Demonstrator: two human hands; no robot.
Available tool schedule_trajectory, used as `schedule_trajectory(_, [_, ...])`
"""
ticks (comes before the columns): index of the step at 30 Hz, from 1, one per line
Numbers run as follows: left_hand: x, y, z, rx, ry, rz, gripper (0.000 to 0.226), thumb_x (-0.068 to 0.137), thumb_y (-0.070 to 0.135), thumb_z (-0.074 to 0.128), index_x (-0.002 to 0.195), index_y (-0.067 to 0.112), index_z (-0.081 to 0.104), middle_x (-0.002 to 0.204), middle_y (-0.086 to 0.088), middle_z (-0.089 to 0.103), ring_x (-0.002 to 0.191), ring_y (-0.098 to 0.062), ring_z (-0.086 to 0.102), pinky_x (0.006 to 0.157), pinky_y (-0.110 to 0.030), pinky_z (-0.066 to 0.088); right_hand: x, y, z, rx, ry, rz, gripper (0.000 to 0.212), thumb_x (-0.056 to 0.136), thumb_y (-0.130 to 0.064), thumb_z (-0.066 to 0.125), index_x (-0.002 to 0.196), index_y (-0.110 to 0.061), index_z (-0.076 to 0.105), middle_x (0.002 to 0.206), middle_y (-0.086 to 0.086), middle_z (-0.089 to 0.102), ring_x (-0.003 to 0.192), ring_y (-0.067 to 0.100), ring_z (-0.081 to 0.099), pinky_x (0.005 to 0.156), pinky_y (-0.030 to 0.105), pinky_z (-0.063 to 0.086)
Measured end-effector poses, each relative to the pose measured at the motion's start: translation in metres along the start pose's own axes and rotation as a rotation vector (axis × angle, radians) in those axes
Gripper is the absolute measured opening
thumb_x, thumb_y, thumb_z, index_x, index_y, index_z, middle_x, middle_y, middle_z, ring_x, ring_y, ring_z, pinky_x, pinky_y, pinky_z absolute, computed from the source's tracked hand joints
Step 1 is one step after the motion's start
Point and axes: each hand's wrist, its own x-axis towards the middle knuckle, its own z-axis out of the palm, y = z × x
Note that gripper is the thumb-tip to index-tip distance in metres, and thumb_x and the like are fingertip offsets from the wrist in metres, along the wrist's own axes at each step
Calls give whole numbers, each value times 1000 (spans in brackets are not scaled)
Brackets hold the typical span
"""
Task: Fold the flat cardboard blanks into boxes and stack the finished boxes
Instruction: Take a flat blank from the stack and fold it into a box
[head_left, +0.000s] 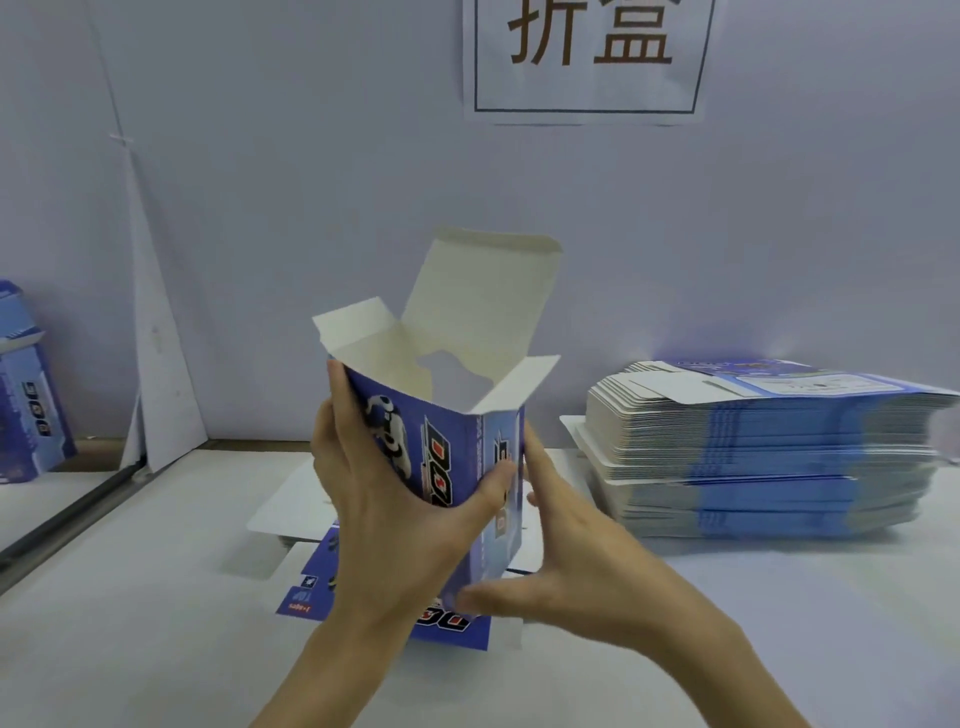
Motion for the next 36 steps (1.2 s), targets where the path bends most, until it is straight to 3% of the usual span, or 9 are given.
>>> schedule_trajectory(4, [1,3,1,-138,-123,-139,132,44,70,76,150,42,3,142,12,27,130,2,28,90,-13,38,6,0,15,182,130,-34,122,66,-34,82,151,-45,-5,142,-22,47,121,6,57,92,40,56])
schedule_trajectory(7, [11,-5,-8,-243,-251,-172,110,56,64,74,147,45,16,138,15,35,125,3,43,76,-5,48,12,6,6,451,225,-30,81,64,-13,86,132,-31,44,113,-10,70,98,14,71,74,37,61])
schedule_trajectory(9, [20,-12,-14,-272,-340,-253,98,58,62,67,144,42,24,138,7,47,124,-12,52,84,-23,54,13,11,-7,637,213,5,67,59,-14,84,120,-23,55,106,-2,74,92,19,73,70,30,59])
schedule_trajectory(11, [23,-18,-15,-341,-466,-379,87,65,56,65,141,24,37,120,-8,64,109,-32,63,81,-43,56,12,14,-18,756,135,39,64,60,-21,82,119,-21,57,110,1,73,96,23,72,71,28,58])
schedule_trajectory(15, [18,-22,-8,-458,-536,-356,52,81,41,57,107,-4,57,71,-5,69,61,-20,65,57,-28,52,13,19,-26,704,137,133,69,66,-34,84,125,-24,52,114,-2,72,100,22,72,82,36,60])
schedule_trajectory(24, [14,-22,-4,-361,-513,-389,72,68,66,51,111,10,61,81,-1,71,76,-18,66,73,-32,53,12,10,-24,703,154,109,59,69,-40,80,120,-27,54,108,-7,74,93,17,73,67,23,58])
schedule_trajectory(28, [9,-17,-3,-334,-343,-345,72,66,67,51,89,1,65,75,-22,66,74,-40,63,64,-44,55,11,10,-21,699,230,143,69,65,-46,83,122,-24,52,107,-8,74,90,15,74,63,21,57])
schedule_trajectory(32, [11,-12,-5,-327,-348,-304,56,66,66,51,89,17,64,70,-2,71,65,-18,68,54,-24,54,12,8,-21,692,221,137,63,70,-49,81,121,-29,51,108,-9,73,92,14,73,65,21,57])
schedule_trajectory(36, [9,-12,-6,-371,-329,-343,65,71,63,52,89,1,63,72,-26,63,68,-45,60,60,-49,54,12,7,-19,695,231,133,65,71,-48,81,124,-25,50,111,-7,72,94,16,73,69,26,60])
